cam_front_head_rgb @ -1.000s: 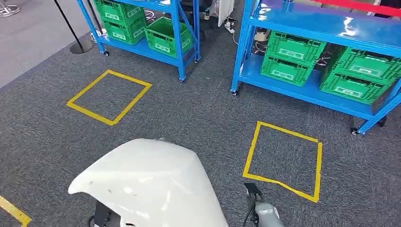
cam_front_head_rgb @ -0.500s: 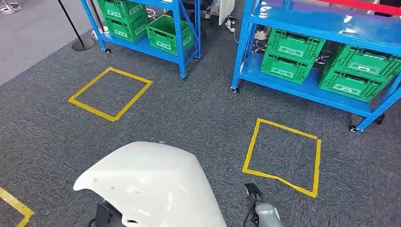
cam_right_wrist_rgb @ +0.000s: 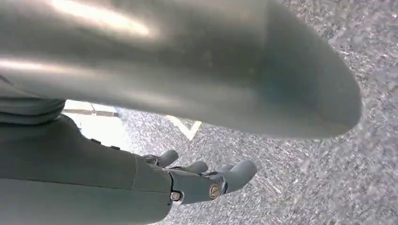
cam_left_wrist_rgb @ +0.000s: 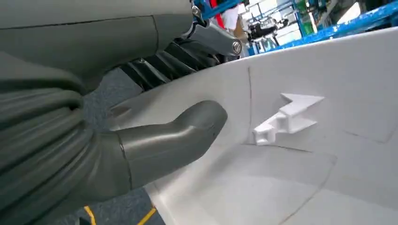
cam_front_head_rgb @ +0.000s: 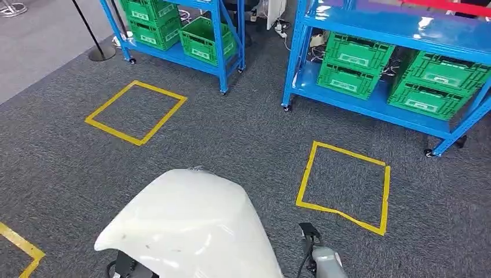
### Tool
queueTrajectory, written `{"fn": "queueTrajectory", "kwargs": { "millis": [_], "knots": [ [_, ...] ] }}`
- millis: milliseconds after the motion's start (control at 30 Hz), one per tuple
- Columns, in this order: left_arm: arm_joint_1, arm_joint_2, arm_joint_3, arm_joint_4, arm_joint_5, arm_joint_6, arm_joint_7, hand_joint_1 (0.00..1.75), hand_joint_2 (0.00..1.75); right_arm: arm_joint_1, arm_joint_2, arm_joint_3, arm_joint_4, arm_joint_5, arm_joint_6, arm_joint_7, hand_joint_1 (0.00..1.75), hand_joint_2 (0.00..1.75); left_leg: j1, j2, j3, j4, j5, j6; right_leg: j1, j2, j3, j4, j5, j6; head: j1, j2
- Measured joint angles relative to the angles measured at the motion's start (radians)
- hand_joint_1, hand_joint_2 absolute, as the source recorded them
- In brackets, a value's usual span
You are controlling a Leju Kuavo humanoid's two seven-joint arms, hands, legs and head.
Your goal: Take the parts from the cabinet and place them on the table.
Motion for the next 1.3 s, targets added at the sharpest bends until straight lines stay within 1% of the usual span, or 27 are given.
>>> {"fn": "queueTrajectory", "kwargs": {
  "millis": [67, 100, 167, 233, 267, 300, 367, 400, 467, 500, 600, 633, 667, 700, 733, 833, 867, 900, 967, 1000, 1033, 1067, 1100, 1167, 1200, 1233, 1300],
  "knots": [
    [0.001, 0.0, 0.0, -0.001, -0.004, 0.0, 0.002, 1.75, 1.75, 0.0, 0.0, 0.0, 0.0, 0.002, 0.003, 0.0, 0.0, 0.0, 0.008, 0.001, 0.004, -0.02, 0.026, 0.02, -0.005, 0.001, -0.004, 0.004, 0.0, 0.011, 0.0, 0.0],
    [0.001, 0.0, 0.0, -0.001, -0.008, 0.0, 0.003, 1.75, 1.75, 0.001, 0.0, 0.0, 0.0, 0.002, 0.004, 0.0, 0.0, 0.0, 0.006, 0.001, -0.001, -0.023, 0.031, 0.027, -0.001, 0.002, -0.019, 0.033, -0.036, 0.01, 0.003, 0.0],
    [0.003, 0.0, 0.0, 0.0, -0.01, 0.0, 0.005, 1.75, 1.75, 0.0, 0.001, 0.0, 0.0, 0.002, 0.006, 0.0, 0.0, 0.0, 0.003, 0.004, -0.017, -0.019, 0.038, 0.037, 0.005, 0.004, -0.078, 0.18, -0.126, 0.008, 0.006, 0.0],
    [0.005, 0.0, 0.0, 0.004, -0.013, -0.002, 0.005, 1.75, 1.75, 0.001, 0.0, 0.0, 0.0, 0.001, 0.005, 0.0, 0.0, 0.0, -0.003, 0.005, -0.033, -0.011, 0.043, 0.042, 0.013, 0.006, -0.118, 0.294, -0.167, 0.007, 0.007, 0.0],
    [0.005, 0.0, 0.0, 0.007, -0.013, -0.003, 0.006, 1.75, 1.75, 0.001, 0.0, 0.0, 0.0, -0.002, 0.001, 0.0, 0.0, 0.0, -0.004, 0.005, -0.039, -0.006, 0.043, 0.042, 0.016, 0.005, -0.106, 0.284, -0.155, 0.004, 0.007, 0.0],
    [0.004, -0.002, 0.0, 0.009, -0.013, -0.006, 0.007, 1.75, 1.75, 0.001, 0.001, 0.0, 0.0, -0.003, -0.002, 0.0, 0.0, 0.0, -0.005, 0.004, -0.044, 0.001, 0.043, 0.041, 0.018, 0.005, -0.067, 0.224, -0.123, 0.001, 0.007, 0.0],
    [0.003, -0.007, 0.0, 0.01, -0.014, -0.006, 0.01, 1.75, 1.75, 0.0, 0.001, 0.0, 0.0, -0.004, -0.006, 0.0, 0.0, 0.0, -0.005, 0.003, -0.053, 0.017, 0.041, 0.038, 0.02, 0.005, 0.038, 0.051, -0.061, -0.006, 0.007, 0.0],
    [0.003, -0.01, 0.0, 0.01, -0.014, -0.007, 0.011, 1.75, 1.75, -0.003, 0.001, 0.0, 0.0, 0.002, -0.008, 0.0, 0.0, 0.0, -0.009, 0.004, -0.059, 0.022, 0.04, 0.033, 0.026, 0.004, 0.048, 0.027, -0.083, -0.015, 0.006, 0.0],
    [0.003, -0.011, 0.0, 0.01, -0.014, -0.008, 0.011, 1.75, 1.75, -0.002, 0.001, 0.0, 0.0, 0.013, -0.012, 0.0, 0.0, 0.0, -0.012, 0.002, -0.063, 0.027, 0.04, 0.025, 0.026, 0.007, 0.045, 0.014, -0.067, -0.024, 0.006, 0.0],
    [0.003, -0.012, -0.001, 0.01, -0.014, -0.008, 0.012, 1.75, 1.75, -0.001, 0.001, 0.0, 0.0, 0.014, -0.013, 0.0, 0.0, 0.0, -0.015, 0.002, -0.063, 0.025, 0.037, 0.044, 0.026, 0.006, 0.045, 0.013, -0.065, -0.021, 0.006, 0.0],
    [0.002, -0.012, 0.0, 0.01, -0.02, -0.008, 0.012, 1.75, 1.75, -0.001, 0.003, 0.0, 0.0, 0.017, -0.013, 0.0, 0.0, 0.0, -0.022, -0.001, -0.066, 0.019, 0.044, 0.04, 0.018, 0.003, 0.048, 0.005, -0.058, -0.013, 0.007, 0.0],
    [0.001, -0.012, 0.0, 0.009, -0.027, -0.008, 0.012, 1.75, 1.75, -0.001, 0.006, 0.0, 0.0, 0.02, -0.012, 0.0, 0.0, 0.0, -0.025, 0.0, -0.06, 0.004, 0.049, 0.044, 0.015, 0.0, 0.052, -0.005, -0.053, -0.01, 0.003, 0.0],
    [0.001, -0.014, 0.0, 0.006, -0.031, -0.008, 0.012, 1.75, 1.75, -0.001, 0.008, 0.0, 0.0, 0.021, -0.011, 0.0, 0.0, 0.0, -0.025, -0.003, -0.046, -0.031, 0.065, 0.058, 0.017, -0.002, 0.062, -0.025, -0.043, -0.008, 0.002, 0.0],
    [0.004, -0.014, -0.001, 0.007, -0.031, -0.008, 0.012, 1.75, 1.75, 0.0, 0.007, 0.0, 0.0, 0.023, -0.01, 0.0, 0.0, 0.0, -0.012, -0.005, -0.016, -0.071, 0.091, 0.056, 0.016, -0.001, 0.064, -0.013, -0.046, -0.012, 0.005, 0.0],
    [0.003, -0.016, -0.001, 0.007, -0.033, -0.008, 0.013, 1.75, 1.75, 0.0, 0.008, 0.0, 0.0, 0.024, -0.009, -0.001, 0.0, 0.0, -0.01, -0.01, -0.008, -0.092, 0.104, 0.06, 0.021, 0.003, 0.053, 0.008, -0.072, -0.011, 0.003, 0.0],
    [0.015, -0.017, -0.001, 0.007, -0.048, -0.008, 0.013, 1.75, 1.75, 0.0, 0.006, 0.001, 0.0, 0.027, -0.006, 0.0, 0.0, 0.0, -0.003, -0.02, -0.021, -0.089, 0.114, 0.052, 0.012, 0.008, -0.04, 0.204, -0.18, 0.004, 0.005, 0.0],
    [0.022, -0.017, -0.001, 0.006, -0.048, -0.008, 0.014, 1.75, 1.75, 0.002, 0.003, 0.001, 0.0, 0.028, -0.006, 0.0, 0.0, 0.0, 0.002, -0.029, -0.029, -0.081, 0.114, 0.046, 0.008, 0.008, -0.058, 0.239, -0.185, 0.01, 0.005, 0.0],
    [0.025, -0.017, -0.001, 0.006, -0.048, -0.008, 0.014, 1.75, 1.75, 0.003, 0.002, 0.001, 0.0, 0.028, -0.004, 0.0, 0.0, 0.0, 0.01, -0.037, -0.039, -0.071, 0.112, 0.036, 0.003, 0.008, -0.049, 0.223, -0.165, 0.018, 0.005, 0.0],
    [0.029, -0.017, -0.001, 0.0, -0.05, -0.008, 0.016, 1.75, 1.75, 0.003, -0.001, 0.001, 0.0, 0.028, -0.003, 0.0, 0.0, 0.0, 0.031, -0.055, -0.063, -0.032, 0.1, 0.012, -0.015, 0.012, 0.024, 0.086, -0.092, 0.045, 0.005, 0.0],
    [0.031, -0.017, -0.002, -0.007, -0.059, -0.007, 0.018, 1.75, 1.75, 0.002, -0.001, 0.001, 0.0, 0.028, -0.002, -0.001, 0.0, 0.0, 0.042, -0.063, -0.082, 0.004, 0.088, -0.005, -0.026, 0.022, 0.055, 0.013, -0.08, 0.063, 0.005, 0.0],
    [0.037, -0.016, -0.002, -0.01, -0.069, -0.004, 0.02, 1.75, 1.75, 0.002, 0.005, 0.001, 0.0, 0.028, 0.0, -0.001, 0.0, 0.0, 0.033, -0.07, -0.099, 0.025, 0.076, -0.022, -0.017, 0.062, 0.036, 0.057, -0.098, 0.067, 0.017, 0.0],
    [0.04, -0.016, -0.002, -0.016, -0.076, 0.002, 0.022, 1.75, 1.75, 0.002, 0.004, 0.001, 0.0, 0.03, 0.0, -0.01, 0.0, 0.0, 0.036, -0.082, -0.115, 0.047, 0.062, -0.025, -0.017, 0.059, 0.034, 0.065, -0.1, 0.023, 0.021, 0.0],
    [0.043, -0.015, -0.005, -0.022, -0.084, 0.004, 0.02, 1.75, 1.75, 0.006, 0.003, 0.001, 0.0, 0.03, 0.0, -0.008, 0.0, 0.0, 0.034, -0.084, -0.115, 0.047, 0.062, -0.031, -0.018, 0.048, 0.031, 0.069, -0.106, 0.004, 0.016, 0.0],
    [0.049, -0.013, -0.005, -0.024, -0.09, 0.013, 0.02, 1.75, 1.75, 0.004, 0.002, 0.001, 0.0, 0.031, 0.0, 0.004, 0.0, 0.0, 0.036, -0.092, -0.113, 0.041, 0.067, -0.037, -0.02, 0.029, 0.031, 0.072, -0.104, -0.014, 0.012, 0.0],
    [0.053, -0.011, -0.005, -0.025, -0.09, 0.015, 0.02, 1.75, 1.75, 0.002, 0.002, 0.001, 0.0, 0.032, 0.002, 0.003, 0.0, 0.0, 0.035, -0.076, -0.113, 0.049, 0.064, -0.038, -0.016, 0.023, 0.03, 0.072, -0.1, -0.024, 0.011, 0.0],
    [0.055, -0.008, -0.006, -0.027, -0.09, 0.016, 0.02, 1.75, 1.75, 0.002, 0.002, 0.001, 0.0, 0.034, 0.003, 0.003, 0.0, 0.0, 0.034, -0.034, -0.13, 0.086, 0.036, -0.037, -0.014, 0.016, 0.03, 0.071, -0.099, -0.028, 0.001, 0.0],
    [0.055, -0.008, -0.006, -0.033, -0.09, 0.021, 0.019, 1.75, 1.75, 0.008, 0.0, 0.001, 0.0, 0.035, 0.003, 0.003, 0.0, 0.0, 0.034, 0.001, -0.196, 0.232, -0.046, -0.038, -0.007, -0.006, 0.027, 0.071, -0.097, -0.03, -0.002, 0.0]
  ]
}}
